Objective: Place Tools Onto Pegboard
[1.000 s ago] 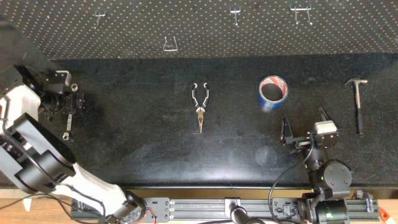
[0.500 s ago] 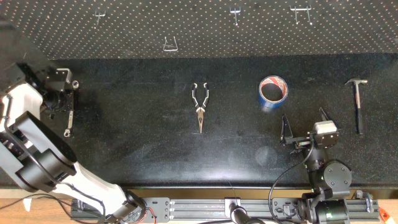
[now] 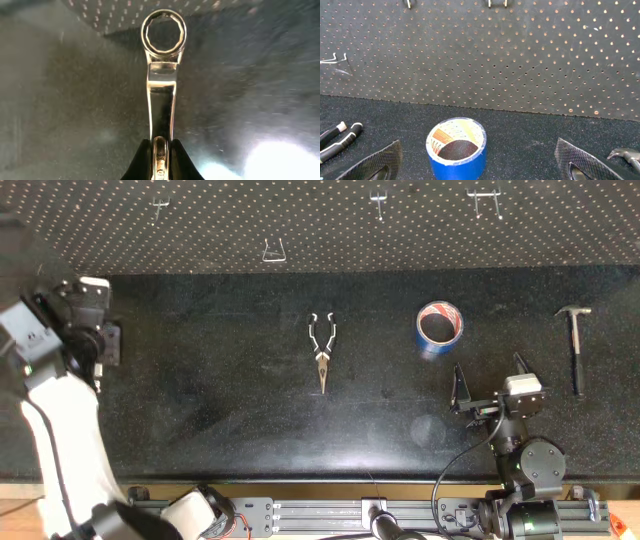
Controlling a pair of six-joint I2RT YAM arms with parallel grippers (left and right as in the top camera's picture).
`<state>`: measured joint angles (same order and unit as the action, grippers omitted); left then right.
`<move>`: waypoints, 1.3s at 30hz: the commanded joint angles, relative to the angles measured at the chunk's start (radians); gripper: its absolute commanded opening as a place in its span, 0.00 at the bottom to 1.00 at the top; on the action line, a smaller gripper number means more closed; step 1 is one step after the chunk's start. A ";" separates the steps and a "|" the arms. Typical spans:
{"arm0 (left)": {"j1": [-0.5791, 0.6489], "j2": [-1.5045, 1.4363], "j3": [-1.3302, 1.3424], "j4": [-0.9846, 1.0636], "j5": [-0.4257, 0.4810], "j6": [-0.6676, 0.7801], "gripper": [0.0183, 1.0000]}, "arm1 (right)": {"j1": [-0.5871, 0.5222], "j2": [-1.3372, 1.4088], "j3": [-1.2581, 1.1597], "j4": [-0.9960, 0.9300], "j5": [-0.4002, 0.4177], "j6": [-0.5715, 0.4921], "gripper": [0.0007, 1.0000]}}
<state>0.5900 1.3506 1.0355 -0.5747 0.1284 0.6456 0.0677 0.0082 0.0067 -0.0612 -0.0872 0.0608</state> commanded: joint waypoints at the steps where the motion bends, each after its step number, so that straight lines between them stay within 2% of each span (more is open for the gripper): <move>1: 0.003 -0.275 -0.140 0.067 0.254 -0.010 0.01 | 0.007 -0.007 -0.003 -0.006 0.001 -0.018 1.00; 2: 0.003 -0.330 -0.151 0.068 0.333 -0.103 0.01 | 0.007 -0.007 -0.003 -0.006 0.002 -0.018 1.00; 3: 0.003 -0.343 -0.151 0.086 0.339 -0.248 0.01 | 0.007 -0.007 -0.003 -0.006 0.002 -0.018 1.00; 5: 0.000 -0.338 -0.151 0.123 0.340 -0.392 0.01 | 0.007 -0.007 -0.003 -0.006 0.002 -0.018 1.00; 6: -0.019 -0.329 -0.156 0.149 0.327 -0.402 0.01 | 0.007 -0.007 -0.003 -0.006 0.002 -0.018 1.00; 7: -0.059 -0.333 -0.183 0.195 0.277 -0.402 0.01 | 0.007 -0.007 -0.003 -0.006 0.002 -0.018 1.00; 10: -0.220 -0.388 -0.397 0.473 0.033 -0.402 0.01 | 0.007 -0.007 -0.003 -0.006 0.002 -0.018 1.00; 12: -0.279 -0.390 -0.496 0.619 0.021 -0.402 0.01 | 0.007 -0.007 -0.003 -0.006 0.002 -0.018 1.00; 18: -0.402 -0.270 -0.493 0.816 0.020 -0.402 0.01 | 0.007 -0.007 -0.003 -0.006 0.002 -0.018 1.00; 20: -0.408 -0.253 -0.488 0.869 0.002 -0.403 0.01 | 0.007 -0.007 -0.003 -0.006 0.002 -0.018 1.00; 24: -0.408 -0.214 -0.419 0.871 -0.024 -0.415 0.01 | 0.007 -0.007 -0.003 -0.006 0.002 -0.018 1.00; 26: -0.408 -0.179 -0.357 0.871 -0.080 -0.488 0.01 | 0.007 -0.007 -0.003 -0.006 0.002 -0.018 1.00; 34: -0.407 -0.069 -0.272 0.875 -0.095 -0.489 0.01 | 0.007 -0.007 -0.003 -0.006 0.002 -0.018 1.00; 39: -0.407 -0.065 -0.272 0.865 -0.121 -0.541 0.01 | 0.007 -0.007 -0.003 -0.006 0.002 -0.018 1.00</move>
<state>0.1825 1.2819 0.7246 0.2882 0.0372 0.1417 0.0681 0.0074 0.0067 -0.0612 -0.0837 0.0612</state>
